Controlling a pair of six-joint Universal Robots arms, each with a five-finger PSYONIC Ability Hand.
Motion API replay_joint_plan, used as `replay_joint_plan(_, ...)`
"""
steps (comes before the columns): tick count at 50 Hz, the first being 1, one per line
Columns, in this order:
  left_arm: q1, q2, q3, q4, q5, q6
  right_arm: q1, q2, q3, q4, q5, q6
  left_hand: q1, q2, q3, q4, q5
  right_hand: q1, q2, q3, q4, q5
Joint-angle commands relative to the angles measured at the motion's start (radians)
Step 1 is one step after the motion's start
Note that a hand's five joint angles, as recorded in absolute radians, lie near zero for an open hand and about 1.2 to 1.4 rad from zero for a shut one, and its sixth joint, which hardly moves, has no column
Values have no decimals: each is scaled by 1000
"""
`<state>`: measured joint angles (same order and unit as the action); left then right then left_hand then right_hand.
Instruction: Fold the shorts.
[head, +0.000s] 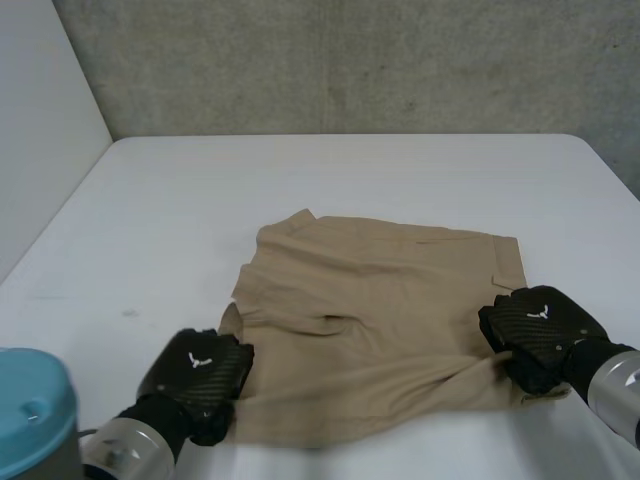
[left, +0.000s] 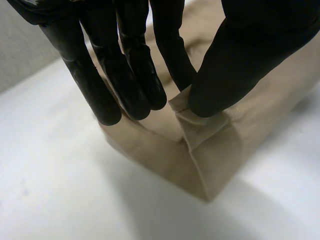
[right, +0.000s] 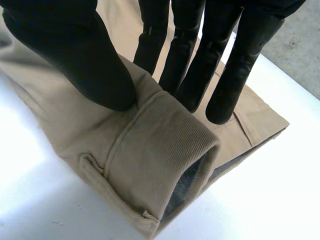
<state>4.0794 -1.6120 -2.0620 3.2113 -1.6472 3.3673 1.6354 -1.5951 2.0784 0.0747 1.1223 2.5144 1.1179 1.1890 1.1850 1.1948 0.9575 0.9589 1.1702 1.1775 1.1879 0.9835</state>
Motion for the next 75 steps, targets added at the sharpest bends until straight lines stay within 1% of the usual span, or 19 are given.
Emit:
replay_joint_plan(1,2,171,8,-76,7,0,-9,-82,0,88,-12,-9,278,207,211,201,264,392,181,173,163,193)
replay_joint_plan(2,13,193,13,-74,9,0,-9,-85,0,88,-16,-9,278,207,211,201,264,232,20,13,3,32)
replay_joint_plan(4,35,199,16,-68,9,0,-9,-85,0,88,-16,-9,278,207,211,201,264,166,-46,-53,-63,-33)
replay_joint_plan(9,117,185,34,-51,18,-3,-11,-82,8,97,-18,-8,278,207,211,201,264,-192,-403,-410,-421,-391)
replay_joint_plan(15,136,29,77,15,21,-2,-16,-82,26,100,-16,-9,278,207,211,201,264,-357,-568,-576,-586,-556)
replay_joint_plan(21,139,-74,120,25,20,-3,-25,-101,48,114,-13,-11,278,207,211,201,264,-407,-618,-626,-636,-606)
replay_joint_plan(31,141,-174,171,47,18,-2,-26,-128,80,125,-7,-26,278,207,211,201,264,-360,-572,-579,-589,-559)
replay_joint_plan(36,141,-203,192,50,18,-2,-26,-163,100,126,-6,-37,278,207,211,201,264,-260,-472,-479,-489,-459)
replay_joint_plan(37,141,-210,197,50,18,-2,-28,-184,112,125,-4,-46,278,207,211,201,264,-202,-413,-421,-431,-401)
replay_joint_plan(43,141,-223,207,52,17,-2,-28,-209,149,125,-4,-81,278,207,211,201,264,-161,-372,-379,-390,-360)
replay_joint_plan(51,139,-227,217,48,18,-2,-106,-209,198,103,-16,-143,278,207,211,201,264,-73,-284,-291,-302,-272)
replay_joint_plan(55,138,-224,214,42,21,-2,-155,-190,201,57,-18,-170,278,207,211,201,264,255,44,37,26,56)
replay_joint_plan(56,137,-223,212,41,21,-2,-160,-177,194,42,-19,-177,278,207,211,201,264,436,224,217,207,236)
replay_joint_plan(63,125,-188,224,12,26,0,-154,-148,68,25,-39,-138,278,207,211,201,264,437,226,219,208,238)
replay_joint_plan(67,125,-148,293,12,27,0,-123,-135,-61,-15,-41,-13,278,207,211,201,264,437,226,219,208,238)
replay_joint_plan(68,127,-144,333,13,32,0,-115,-117,-110,-35,-47,42,278,207,211,201,264,437,226,219,208,238)
replay_joint_plan(71,125,-160,405,22,50,0,-111,-37,-178,-70,-49,109,278,207,211,201,264,437,226,219,208,238)
replay_joint_plan(72,125,-193,461,27,65,0,-100,30,-223,-93,-41,138,278,207,211,201,264,437,226,219,208,238)
replay_joint_plan(75,125,-282,561,33,79,6,-65,121,-303,-118,-24,150,278,207,211,201,264,437,226,219,208,238)
